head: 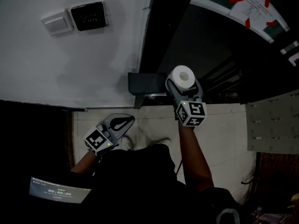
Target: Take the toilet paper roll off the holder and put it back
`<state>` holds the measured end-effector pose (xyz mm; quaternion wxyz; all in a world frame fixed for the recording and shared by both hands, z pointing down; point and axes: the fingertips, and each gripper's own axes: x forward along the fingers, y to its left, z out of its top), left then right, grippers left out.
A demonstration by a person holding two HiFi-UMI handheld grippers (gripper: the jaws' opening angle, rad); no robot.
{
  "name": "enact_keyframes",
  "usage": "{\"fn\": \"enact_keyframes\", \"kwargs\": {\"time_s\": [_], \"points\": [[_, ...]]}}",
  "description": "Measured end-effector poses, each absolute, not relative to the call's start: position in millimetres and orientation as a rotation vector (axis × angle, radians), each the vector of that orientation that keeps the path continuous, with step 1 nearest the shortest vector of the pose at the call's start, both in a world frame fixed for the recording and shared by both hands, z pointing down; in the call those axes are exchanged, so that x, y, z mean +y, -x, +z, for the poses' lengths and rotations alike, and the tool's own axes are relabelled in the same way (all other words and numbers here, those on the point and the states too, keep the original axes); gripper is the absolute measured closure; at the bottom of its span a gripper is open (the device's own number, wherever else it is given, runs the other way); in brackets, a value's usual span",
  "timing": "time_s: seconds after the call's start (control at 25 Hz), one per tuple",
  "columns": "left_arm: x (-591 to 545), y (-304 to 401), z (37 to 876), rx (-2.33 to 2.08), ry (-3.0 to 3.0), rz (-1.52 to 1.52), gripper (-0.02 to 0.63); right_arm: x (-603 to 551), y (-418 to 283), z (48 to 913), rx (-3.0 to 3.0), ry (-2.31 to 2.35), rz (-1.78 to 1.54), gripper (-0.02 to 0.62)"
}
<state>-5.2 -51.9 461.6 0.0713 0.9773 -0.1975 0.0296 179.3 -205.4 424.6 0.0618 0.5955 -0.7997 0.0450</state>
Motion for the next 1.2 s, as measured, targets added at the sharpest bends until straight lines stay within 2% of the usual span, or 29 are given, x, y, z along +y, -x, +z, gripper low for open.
{"fn": "enact_keyframes", "kwargs": {"time_s": [0.32,0.52,0.64,0.8,0.88,1.2], "points": [[-43,0,462,-0.594,-2.920,0.093,0.603,-205,-210,437,-2.368,-1.863,0.187,0.156],[-41,0,460,-0.599,-2.918,0.098,0.603,-207,-219,451,-2.450,-1.926,0.363,0.156],[-39,2,460,-0.600,-2.930,0.106,0.603,-209,-229,471,-2.541,-2.040,0.717,0.156],[-38,9,462,-0.614,-2.941,0.104,0.603,-209,-249,527,-2.556,-2.241,1.588,0.156],[-38,11,465,-0.614,-2.955,0.113,0.603,-206,-252,554,-2.490,-2.263,1.912,0.156],[-36,15,461,-0.621,-2.910,0.127,0.603,-196,-235,588,-2.396,-2.241,2.296,0.156]]}}
